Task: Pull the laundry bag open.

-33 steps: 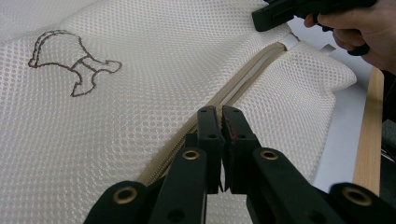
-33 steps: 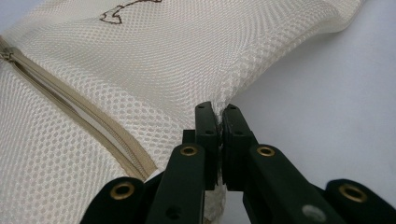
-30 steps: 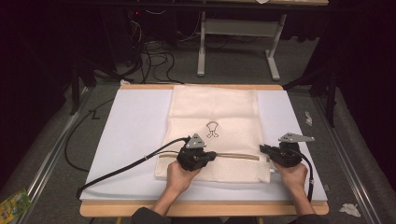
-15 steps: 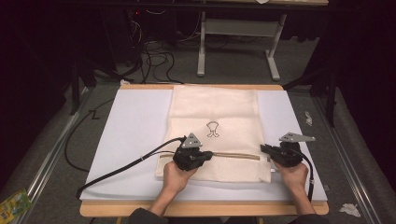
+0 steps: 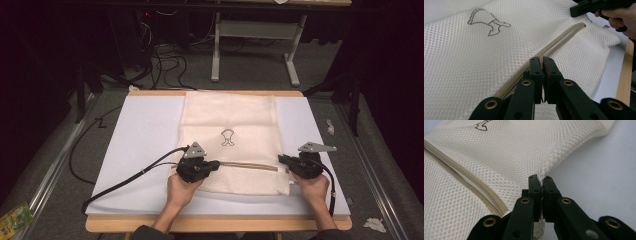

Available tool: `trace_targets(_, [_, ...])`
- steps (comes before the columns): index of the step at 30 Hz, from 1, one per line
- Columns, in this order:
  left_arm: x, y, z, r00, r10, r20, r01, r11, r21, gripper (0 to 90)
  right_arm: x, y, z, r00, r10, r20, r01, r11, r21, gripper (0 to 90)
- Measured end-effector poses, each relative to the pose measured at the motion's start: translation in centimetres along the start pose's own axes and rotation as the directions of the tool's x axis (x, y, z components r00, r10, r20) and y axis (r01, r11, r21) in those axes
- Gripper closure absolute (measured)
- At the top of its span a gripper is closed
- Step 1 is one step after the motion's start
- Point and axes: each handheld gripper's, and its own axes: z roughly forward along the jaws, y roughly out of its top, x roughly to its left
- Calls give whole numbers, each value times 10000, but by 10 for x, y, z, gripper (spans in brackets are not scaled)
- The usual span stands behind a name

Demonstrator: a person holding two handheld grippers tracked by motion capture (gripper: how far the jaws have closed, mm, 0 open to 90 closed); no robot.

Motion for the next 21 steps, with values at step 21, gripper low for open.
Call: trace_targets(21, [13,-9,-18,9989,-431,-192,422,9981,-447,871,0,0,1,9999,3,104,-4,9999,100,883])
